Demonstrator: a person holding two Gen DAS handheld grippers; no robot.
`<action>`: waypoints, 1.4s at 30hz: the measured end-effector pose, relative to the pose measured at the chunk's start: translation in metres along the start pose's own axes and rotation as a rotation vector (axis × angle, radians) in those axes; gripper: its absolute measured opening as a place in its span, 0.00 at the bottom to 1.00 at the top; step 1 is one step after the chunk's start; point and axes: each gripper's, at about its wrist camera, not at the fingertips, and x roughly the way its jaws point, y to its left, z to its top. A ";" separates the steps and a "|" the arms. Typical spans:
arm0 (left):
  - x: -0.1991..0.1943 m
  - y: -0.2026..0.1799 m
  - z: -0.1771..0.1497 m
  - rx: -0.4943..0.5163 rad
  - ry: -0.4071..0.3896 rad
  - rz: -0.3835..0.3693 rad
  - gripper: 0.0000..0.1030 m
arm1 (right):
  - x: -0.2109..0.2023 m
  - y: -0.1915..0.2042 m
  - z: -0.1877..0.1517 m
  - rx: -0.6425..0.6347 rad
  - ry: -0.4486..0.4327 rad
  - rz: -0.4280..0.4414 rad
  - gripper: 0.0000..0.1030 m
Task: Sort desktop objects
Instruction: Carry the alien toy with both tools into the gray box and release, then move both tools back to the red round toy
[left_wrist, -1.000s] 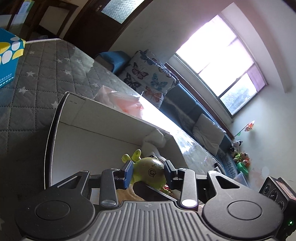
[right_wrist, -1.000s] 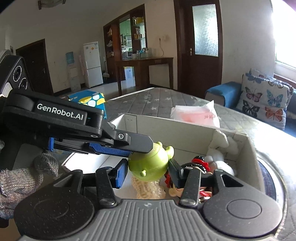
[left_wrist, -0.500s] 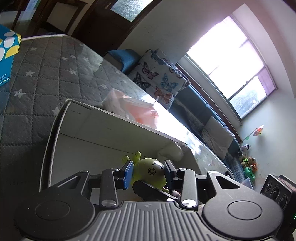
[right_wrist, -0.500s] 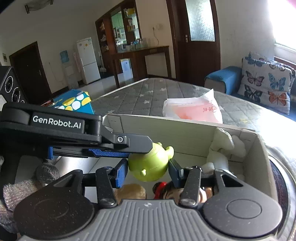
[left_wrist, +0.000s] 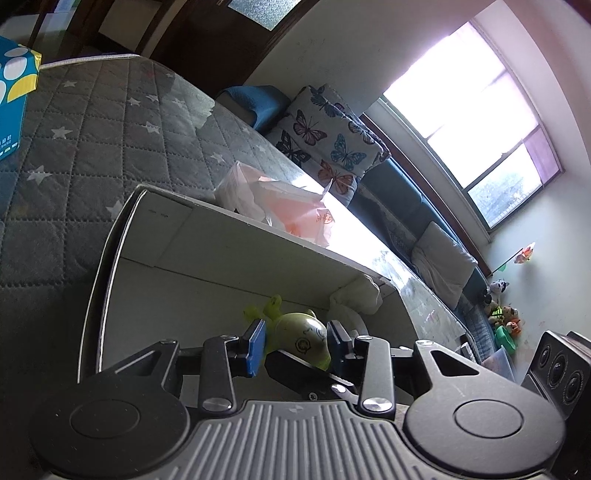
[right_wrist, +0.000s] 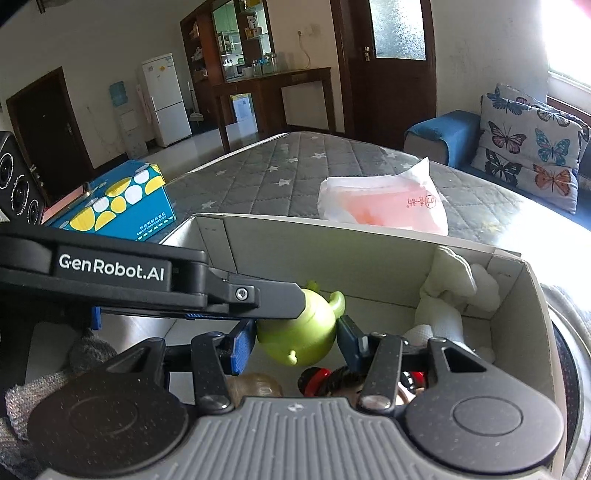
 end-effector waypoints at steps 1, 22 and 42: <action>-0.001 0.000 0.000 0.001 -0.001 -0.001 0.38 | 0.000 0.000 0.000 0.000 -0.001 0.001 0.48; -0.039 -0.037 -0.022 0.103 -0.066 -0.036 0.38 | -0.078 0.014 -0.021 -0.024 -0.144 -0.006 0.61; -0.063 -0.091 -0.100 0.214 -0.010 -0.110 0.38 | -0.182 0.028 -0.116 -0.053 -0.234 -0.125 0.91</action>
